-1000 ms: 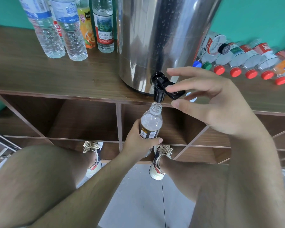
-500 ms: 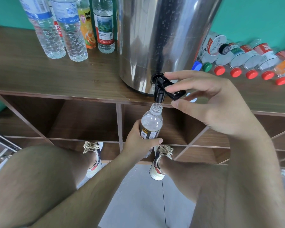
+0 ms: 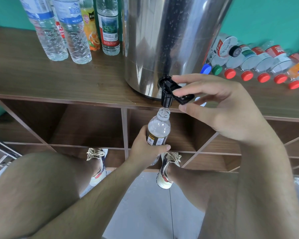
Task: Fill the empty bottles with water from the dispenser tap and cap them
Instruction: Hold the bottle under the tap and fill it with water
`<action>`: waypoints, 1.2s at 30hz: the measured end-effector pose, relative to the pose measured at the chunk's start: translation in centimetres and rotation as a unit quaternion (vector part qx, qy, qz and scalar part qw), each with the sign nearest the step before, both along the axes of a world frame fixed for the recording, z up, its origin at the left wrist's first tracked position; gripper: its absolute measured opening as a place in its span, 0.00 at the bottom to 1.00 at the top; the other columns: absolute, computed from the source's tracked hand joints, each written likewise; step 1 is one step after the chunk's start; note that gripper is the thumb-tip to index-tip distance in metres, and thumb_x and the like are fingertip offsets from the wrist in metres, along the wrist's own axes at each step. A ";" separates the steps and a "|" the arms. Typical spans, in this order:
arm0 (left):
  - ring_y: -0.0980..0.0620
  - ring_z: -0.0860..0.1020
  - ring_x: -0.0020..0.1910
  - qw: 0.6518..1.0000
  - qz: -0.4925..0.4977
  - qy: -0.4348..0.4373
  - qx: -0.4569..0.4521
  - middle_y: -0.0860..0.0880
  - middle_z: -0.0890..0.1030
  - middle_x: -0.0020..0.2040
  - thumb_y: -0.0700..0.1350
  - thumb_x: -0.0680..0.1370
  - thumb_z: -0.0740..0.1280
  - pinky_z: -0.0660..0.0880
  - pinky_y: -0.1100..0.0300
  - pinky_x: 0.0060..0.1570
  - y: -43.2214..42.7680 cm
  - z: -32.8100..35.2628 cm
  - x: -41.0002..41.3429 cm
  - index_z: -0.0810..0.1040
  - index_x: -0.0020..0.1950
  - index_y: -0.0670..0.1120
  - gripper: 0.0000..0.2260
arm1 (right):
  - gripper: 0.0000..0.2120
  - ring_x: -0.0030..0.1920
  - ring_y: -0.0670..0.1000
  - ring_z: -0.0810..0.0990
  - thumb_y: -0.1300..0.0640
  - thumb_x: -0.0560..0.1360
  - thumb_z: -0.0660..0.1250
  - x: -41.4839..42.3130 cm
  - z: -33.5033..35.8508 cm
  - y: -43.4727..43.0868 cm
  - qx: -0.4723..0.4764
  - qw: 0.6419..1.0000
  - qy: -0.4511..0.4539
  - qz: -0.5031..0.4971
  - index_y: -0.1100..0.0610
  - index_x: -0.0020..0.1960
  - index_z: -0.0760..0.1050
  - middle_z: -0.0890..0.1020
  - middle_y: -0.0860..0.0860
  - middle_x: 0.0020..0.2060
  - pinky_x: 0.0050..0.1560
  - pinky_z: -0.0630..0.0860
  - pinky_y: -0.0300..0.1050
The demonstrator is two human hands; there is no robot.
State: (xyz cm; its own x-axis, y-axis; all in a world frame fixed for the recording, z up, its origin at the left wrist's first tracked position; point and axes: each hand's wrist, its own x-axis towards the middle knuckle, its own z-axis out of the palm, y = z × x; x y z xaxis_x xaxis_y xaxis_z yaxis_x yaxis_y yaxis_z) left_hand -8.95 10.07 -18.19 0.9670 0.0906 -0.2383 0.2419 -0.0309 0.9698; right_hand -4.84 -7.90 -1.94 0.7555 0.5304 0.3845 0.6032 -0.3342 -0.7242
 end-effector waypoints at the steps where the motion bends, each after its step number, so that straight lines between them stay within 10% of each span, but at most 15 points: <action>1: 0.61 0.79 0.56 1.000 0.000 0.000 0.000 0.61 0.80 0.57 0.41 0.69 0.82 0.74 0.70 0.46 0.0 0.0 0.0 0.69 0.66 0.60 0.33 | 0.15 0.57 0.60 0.82 0.68 0.74 0.77 0.0 0.0 0.0 0.000 1.000 0.000 0.000 0.53 0.56 0.85 0.83 0.43 0.64 0.52 0.80 0.42; 36: 0.60 0.78 0.55 1.000 -0.005 0.006 0.018 0.61 0.78 0.58 0.42 0.69 0.82 0.73 0.71 0.46 0.1 0.1 0.3 0.68 0.66 0.59 0.33 | 0.12 0.49 0.56 0.84 0.64 0.75 0.77 -0.4 0.1 -0.1 0.000 0.999 0.028 -0.017 0.53 0.57 0.85 0.83 0.41 0.65 0.53 0.80 0.46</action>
State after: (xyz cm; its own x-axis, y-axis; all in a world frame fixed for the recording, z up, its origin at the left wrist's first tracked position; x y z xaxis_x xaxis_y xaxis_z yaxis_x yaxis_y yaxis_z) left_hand -8.69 10.20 -18.12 0.9652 0.0893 -0.2459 0.2522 -0.0674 0.9653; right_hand -5.23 -8.04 -1.82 0.7932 0.5045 0.3411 0.5501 -0.3530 -0.7568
